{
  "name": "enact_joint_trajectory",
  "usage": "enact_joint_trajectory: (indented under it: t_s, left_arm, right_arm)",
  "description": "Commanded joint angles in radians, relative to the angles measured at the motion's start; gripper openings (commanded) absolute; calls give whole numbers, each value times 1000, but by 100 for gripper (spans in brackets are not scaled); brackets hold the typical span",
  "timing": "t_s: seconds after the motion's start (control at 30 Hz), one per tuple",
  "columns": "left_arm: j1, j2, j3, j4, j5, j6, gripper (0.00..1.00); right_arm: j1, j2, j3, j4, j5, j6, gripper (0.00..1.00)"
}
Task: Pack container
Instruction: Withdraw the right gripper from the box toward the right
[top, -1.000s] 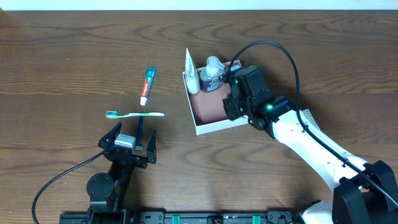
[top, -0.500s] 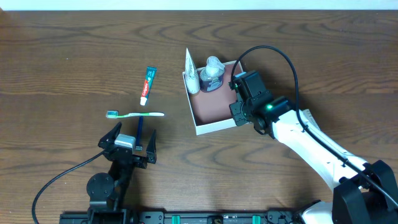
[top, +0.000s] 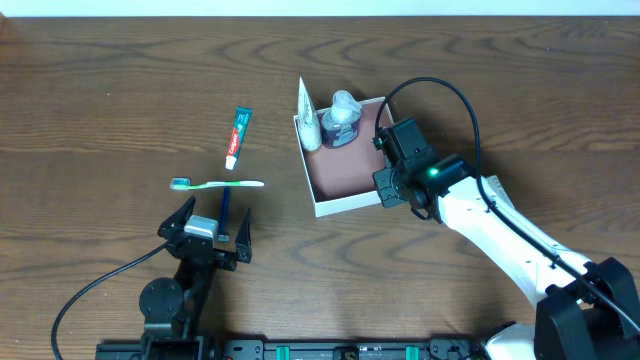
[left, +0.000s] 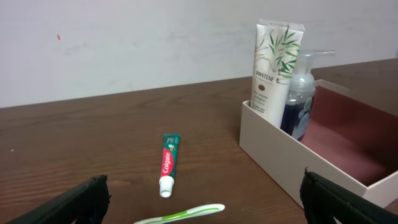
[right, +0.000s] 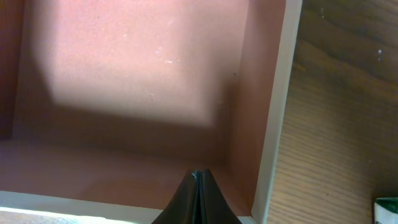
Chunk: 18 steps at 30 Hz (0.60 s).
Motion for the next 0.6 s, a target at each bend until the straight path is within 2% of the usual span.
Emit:
enact_joint_trajectory:
  t_s: [0.0, 0.57]
  left_arm:
    - [5, 0, -18, -34, 18, -12, 98]
    - [5, 0, -18, -34, 18, -12, 98]
  right_arm:
    - [20, 2, 1, -31, -33, 55, 1]
    - [86, 2, 1, -57, -24, 101, 1]
